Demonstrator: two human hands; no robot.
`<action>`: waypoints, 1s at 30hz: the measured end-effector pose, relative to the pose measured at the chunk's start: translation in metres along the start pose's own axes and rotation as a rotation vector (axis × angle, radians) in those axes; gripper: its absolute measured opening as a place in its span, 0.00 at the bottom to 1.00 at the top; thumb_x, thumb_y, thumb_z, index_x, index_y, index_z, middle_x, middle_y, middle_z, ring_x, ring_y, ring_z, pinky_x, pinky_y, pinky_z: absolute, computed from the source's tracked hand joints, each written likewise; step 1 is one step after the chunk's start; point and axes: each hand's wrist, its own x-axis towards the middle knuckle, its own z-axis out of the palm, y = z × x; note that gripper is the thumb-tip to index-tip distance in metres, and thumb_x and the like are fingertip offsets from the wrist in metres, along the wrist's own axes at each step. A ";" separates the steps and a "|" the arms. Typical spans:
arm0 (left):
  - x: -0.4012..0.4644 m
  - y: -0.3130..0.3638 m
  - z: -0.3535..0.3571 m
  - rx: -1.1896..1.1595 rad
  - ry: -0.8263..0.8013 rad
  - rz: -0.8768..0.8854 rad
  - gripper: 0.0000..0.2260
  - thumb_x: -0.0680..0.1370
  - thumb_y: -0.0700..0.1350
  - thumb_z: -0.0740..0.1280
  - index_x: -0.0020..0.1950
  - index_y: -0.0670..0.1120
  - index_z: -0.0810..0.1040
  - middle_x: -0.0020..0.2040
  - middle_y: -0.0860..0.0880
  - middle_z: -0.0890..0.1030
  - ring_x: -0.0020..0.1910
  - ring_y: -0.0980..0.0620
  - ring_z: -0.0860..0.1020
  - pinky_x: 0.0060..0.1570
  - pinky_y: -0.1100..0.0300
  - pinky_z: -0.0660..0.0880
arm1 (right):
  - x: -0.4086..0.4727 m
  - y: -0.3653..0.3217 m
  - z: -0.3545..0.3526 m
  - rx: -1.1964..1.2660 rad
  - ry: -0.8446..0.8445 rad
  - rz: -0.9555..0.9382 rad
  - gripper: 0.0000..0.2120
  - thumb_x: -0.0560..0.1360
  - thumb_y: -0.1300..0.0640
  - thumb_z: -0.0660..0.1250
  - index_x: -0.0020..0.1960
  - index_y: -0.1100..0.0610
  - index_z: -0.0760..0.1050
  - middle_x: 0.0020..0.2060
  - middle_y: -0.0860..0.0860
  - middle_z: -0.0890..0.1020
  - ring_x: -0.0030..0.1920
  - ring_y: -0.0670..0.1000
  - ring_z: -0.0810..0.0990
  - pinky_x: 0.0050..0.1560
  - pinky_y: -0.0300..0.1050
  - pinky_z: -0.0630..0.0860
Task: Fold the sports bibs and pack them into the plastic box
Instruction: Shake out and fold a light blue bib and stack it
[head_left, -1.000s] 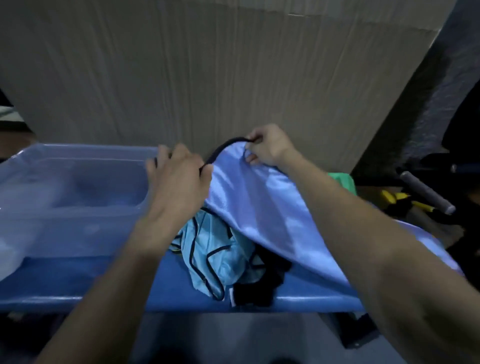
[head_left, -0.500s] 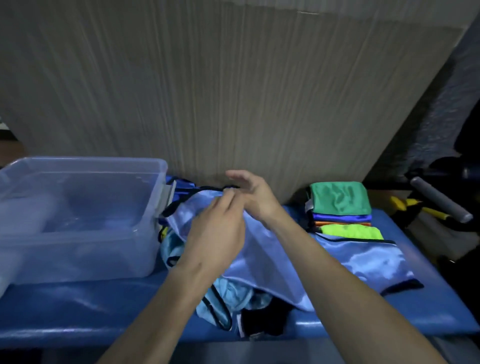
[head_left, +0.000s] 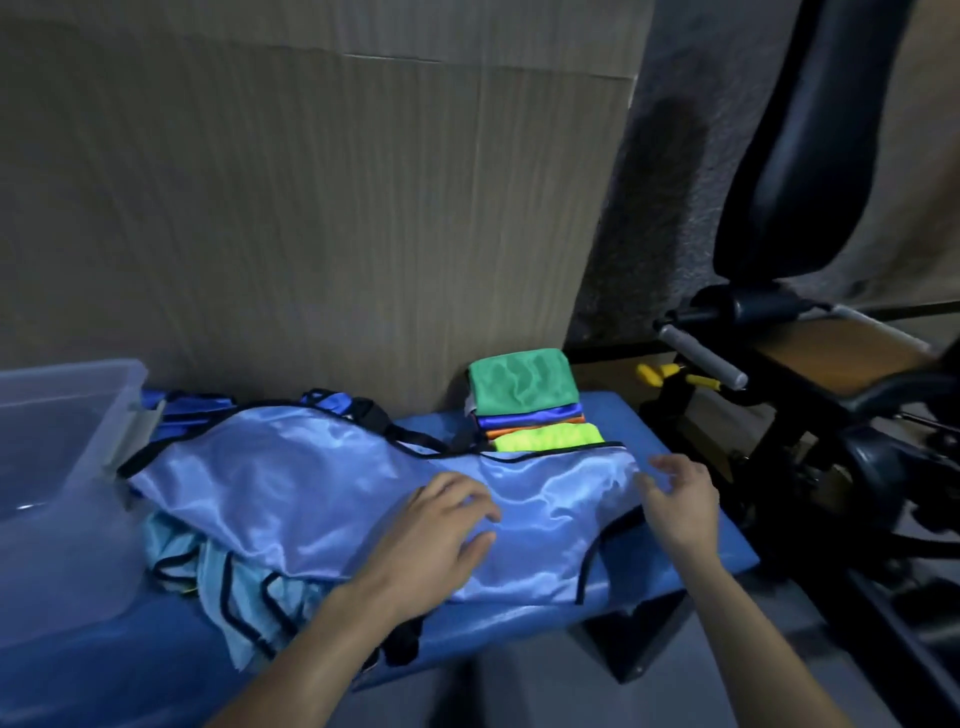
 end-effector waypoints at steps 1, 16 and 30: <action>0.003 0.005 0.005 -0.004 -0.034 0.006 0.12 0.81 0.54 0.61 0.59 0.54 0.80 0.60 0.59 0.76 0.64 0.55 0.72 0.62 0.51 0.74 | 0.003 0.009 -0.002 -0.010 -0.014 0.039 0.13 0.76 0.56 0.72 0.58 0.61 0.81 0.54 0.58 0.81 0.57 0.60 0.79 0.59 0.54 0.74; 0.029 0.007 0.043 0.060 -0.299 0.062 0.14 0.81 0.60 0.56 0.62 0.60 0.76 0.57 0.61 0.73 0.58 0.58 0.71 0.61 0.57 0.70 | 0.032 0.015 0.015 -0.099 -0.084 0.125 0.13 0.76 0.39 0.69 0.44 0.49 0.81 0.45 0.51 0.85 0.56 0.59 0.80 0.57 0.55 0.76; 0.039 -0.005 0.041 0.067 -0.221 0.071 0.10 0.83 0.58 0.58 0.58 0.58 0.76 0.54 0.61 0.75 0.55 0.58 0.72 0.57 0.57 0.72 | 0.054 0.005 0.029 -0.164 -0.247 0.189 0.19 0.72 0.41 0.69 0.54 0.53 0.76 0.54 0.55 0.81 0.63 0.62 0.74 0.66 0.59 0.70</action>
